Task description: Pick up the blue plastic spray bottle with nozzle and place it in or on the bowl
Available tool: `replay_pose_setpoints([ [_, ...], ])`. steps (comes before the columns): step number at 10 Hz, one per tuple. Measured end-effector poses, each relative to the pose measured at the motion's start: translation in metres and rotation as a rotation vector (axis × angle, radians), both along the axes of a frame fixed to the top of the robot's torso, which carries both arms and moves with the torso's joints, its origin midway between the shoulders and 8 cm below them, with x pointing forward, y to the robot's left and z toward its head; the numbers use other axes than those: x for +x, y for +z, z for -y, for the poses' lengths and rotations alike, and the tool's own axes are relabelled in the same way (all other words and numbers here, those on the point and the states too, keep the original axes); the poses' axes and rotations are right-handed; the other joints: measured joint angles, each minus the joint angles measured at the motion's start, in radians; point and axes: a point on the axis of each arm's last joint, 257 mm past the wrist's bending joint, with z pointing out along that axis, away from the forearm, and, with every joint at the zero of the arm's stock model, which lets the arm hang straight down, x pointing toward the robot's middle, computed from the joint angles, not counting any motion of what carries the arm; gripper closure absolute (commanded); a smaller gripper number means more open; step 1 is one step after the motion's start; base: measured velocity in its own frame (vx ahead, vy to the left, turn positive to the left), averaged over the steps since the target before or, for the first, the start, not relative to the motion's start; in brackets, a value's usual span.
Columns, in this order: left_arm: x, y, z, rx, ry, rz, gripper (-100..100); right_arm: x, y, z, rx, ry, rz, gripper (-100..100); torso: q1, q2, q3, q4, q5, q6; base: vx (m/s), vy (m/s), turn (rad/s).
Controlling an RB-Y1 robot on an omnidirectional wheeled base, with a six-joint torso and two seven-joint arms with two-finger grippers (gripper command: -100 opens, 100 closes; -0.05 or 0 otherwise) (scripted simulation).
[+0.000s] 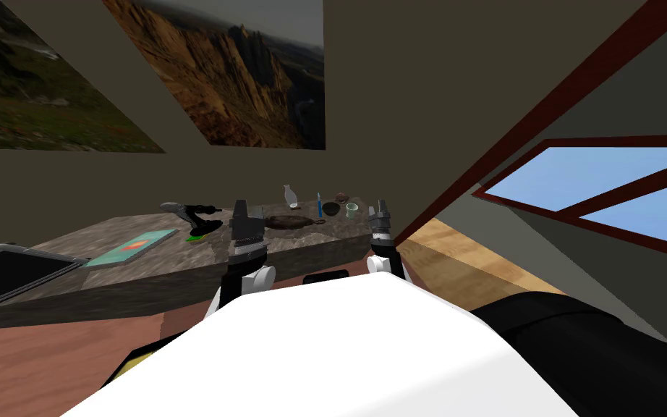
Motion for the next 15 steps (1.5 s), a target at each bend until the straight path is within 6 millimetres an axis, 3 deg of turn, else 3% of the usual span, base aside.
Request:
replay_pose_setpoints([
  [7,0.035,-0.032,0.012,0.185,-0.048,-0.137,-100,0.000,0.000,0.000,0.000,0.000,0.000,0,-0.008,0.005,0.003,0.001,-0.002,0.000,-0.062,-0.105,-0.029],
  [15,0.090,-0.083,-0.007,0.496,-0.015,-0.353,-100,0.000,0.000,0.000,0.000,0.000,0.000,0,-0.010,0.005,0.003,0.001,-0.002,0.000,-0.077,-0.144,-0.051],
])
